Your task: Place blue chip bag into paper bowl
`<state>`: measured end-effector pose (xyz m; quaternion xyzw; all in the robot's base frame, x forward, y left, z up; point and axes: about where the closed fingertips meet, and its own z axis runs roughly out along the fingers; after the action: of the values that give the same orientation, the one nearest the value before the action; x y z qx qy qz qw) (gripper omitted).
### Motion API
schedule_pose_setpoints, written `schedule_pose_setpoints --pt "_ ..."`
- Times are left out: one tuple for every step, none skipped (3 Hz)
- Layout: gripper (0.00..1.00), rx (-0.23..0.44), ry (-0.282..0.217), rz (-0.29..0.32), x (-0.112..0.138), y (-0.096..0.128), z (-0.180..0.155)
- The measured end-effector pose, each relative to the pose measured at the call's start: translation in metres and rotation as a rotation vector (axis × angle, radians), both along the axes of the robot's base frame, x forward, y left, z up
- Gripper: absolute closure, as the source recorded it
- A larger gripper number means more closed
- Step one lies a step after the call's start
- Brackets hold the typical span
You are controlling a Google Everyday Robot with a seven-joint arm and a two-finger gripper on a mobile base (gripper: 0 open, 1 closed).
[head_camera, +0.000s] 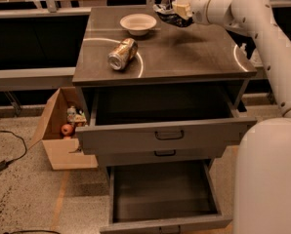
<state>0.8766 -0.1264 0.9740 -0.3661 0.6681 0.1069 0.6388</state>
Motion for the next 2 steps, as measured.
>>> schedule_pose_setpoints --pt "1.00 -0.020 -0.091 0.020 0.007 0.010 0.032" --pt "1.00 -0.013 -0.134 0.049 0.016 0.029 0.047"
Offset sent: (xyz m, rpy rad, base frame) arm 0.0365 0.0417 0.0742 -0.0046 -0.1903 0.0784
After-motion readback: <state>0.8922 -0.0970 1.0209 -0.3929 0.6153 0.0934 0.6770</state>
